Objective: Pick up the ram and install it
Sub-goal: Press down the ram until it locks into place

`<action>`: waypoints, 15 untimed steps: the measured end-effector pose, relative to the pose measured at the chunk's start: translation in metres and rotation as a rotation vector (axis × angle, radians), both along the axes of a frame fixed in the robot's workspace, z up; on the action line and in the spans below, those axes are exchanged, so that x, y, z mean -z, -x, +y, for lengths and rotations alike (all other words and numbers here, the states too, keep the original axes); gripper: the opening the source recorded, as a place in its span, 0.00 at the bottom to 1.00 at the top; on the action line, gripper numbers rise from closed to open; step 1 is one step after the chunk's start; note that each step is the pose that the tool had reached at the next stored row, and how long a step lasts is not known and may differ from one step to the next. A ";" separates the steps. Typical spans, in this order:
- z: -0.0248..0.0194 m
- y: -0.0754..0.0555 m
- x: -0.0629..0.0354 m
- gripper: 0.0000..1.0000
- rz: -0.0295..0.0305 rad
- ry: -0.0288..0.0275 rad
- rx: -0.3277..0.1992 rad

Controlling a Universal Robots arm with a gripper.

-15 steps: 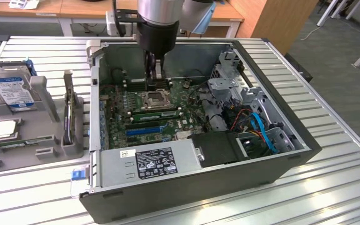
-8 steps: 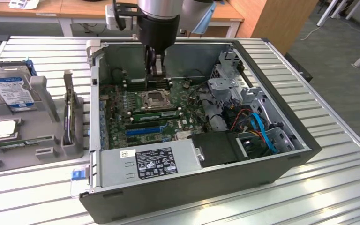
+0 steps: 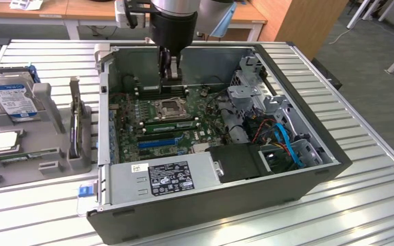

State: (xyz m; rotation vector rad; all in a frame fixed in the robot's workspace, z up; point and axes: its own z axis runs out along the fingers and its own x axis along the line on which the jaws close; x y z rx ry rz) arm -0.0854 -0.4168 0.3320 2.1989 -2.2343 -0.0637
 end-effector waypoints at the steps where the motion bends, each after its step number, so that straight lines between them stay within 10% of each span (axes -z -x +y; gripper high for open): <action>1: 0.0000 0.000 0.0000 0.10 0.0000 0.0000 0.000; 15: 0.0000 -0.017 -0.0001 0.10 0.0040 0.0002 0.000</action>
